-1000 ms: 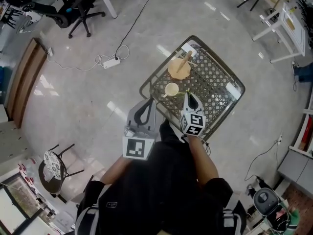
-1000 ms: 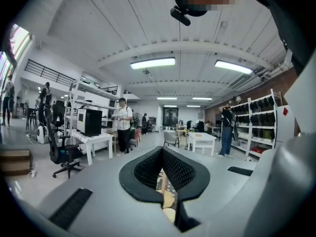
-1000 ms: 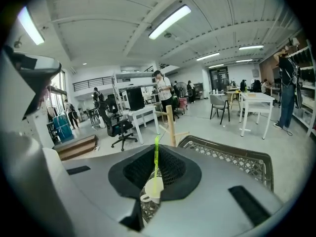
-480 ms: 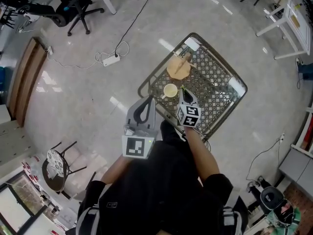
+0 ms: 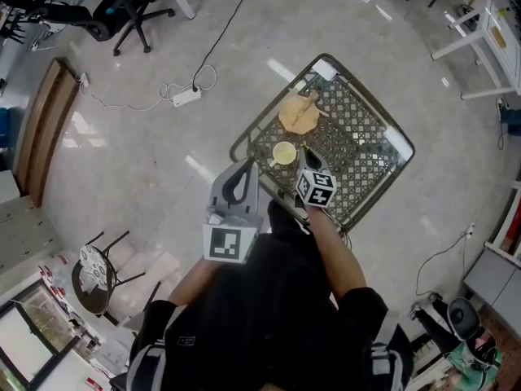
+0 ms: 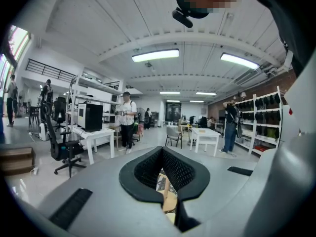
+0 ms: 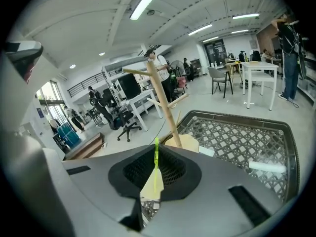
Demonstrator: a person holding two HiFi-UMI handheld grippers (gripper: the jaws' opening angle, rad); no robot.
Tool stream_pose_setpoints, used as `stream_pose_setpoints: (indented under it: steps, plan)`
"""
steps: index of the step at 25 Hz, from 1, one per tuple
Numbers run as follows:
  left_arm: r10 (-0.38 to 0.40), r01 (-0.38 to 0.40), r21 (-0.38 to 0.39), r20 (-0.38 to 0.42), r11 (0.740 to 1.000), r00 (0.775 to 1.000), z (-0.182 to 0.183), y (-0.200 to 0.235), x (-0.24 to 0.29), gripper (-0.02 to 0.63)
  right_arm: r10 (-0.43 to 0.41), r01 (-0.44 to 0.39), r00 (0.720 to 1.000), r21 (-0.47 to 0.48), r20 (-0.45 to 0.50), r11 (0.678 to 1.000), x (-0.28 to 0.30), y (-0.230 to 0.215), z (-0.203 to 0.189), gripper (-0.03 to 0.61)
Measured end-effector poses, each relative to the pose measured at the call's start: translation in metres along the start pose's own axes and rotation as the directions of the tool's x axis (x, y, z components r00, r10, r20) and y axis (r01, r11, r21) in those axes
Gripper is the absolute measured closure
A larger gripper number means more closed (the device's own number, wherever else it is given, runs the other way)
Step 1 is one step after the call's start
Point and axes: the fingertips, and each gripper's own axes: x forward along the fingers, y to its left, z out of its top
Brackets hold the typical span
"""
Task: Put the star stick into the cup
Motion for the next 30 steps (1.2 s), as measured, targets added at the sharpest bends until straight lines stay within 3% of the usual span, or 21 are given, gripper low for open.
stream_pose_setpoints:
  steps: [16,30]
  plan:
    - [0.0,0.0,-0.013,-0.021,1.0,1.0,-0.009,0.001,0.013,0.598,-0.053,0.056,0.998,0.122,-0.032,0.991,0.022,-0.048,-0.001,0.557]
    - [0.0,0.0,-0.02,-0.017,1.0,1.0,-0.006,0.005,0.013,0.598,-0.087,0.093,0.995,0.152,-0.05,0.984,0.026,-0.06,-0.002,0.554]
